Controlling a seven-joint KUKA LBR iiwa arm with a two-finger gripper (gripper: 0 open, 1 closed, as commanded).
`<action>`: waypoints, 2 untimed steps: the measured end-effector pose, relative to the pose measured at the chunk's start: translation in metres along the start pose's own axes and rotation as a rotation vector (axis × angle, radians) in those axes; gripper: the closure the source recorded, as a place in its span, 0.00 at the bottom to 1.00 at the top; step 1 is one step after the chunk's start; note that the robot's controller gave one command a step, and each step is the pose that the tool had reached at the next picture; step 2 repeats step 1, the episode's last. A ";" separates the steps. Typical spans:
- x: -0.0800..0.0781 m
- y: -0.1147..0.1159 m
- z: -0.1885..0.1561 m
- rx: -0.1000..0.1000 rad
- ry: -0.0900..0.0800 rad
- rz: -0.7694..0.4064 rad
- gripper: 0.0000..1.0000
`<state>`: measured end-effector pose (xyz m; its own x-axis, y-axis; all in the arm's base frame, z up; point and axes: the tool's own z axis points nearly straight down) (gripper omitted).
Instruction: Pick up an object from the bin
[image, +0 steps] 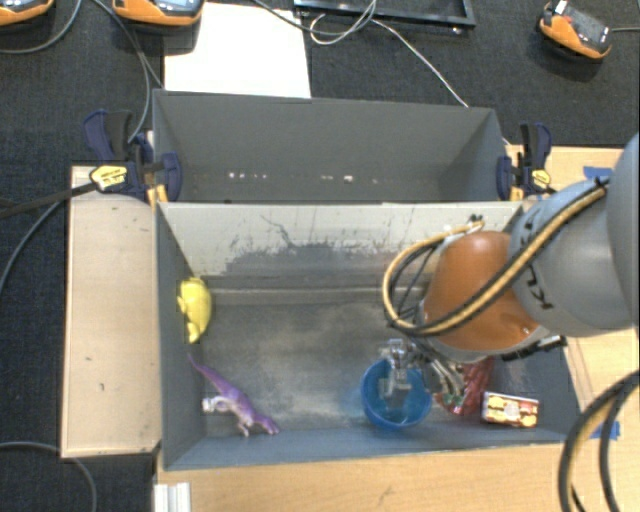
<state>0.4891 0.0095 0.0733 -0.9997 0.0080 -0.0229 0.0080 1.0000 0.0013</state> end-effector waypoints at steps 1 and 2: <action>-0.034 -0.007 -0.162 0.000 -0.008 0.009 1.00; -0.034 -0.007 -0.162 0.000 -0.008 0.009 1.00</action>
Offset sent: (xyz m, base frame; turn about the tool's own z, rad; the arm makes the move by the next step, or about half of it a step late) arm 0.0000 0.0000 0.0000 0.0000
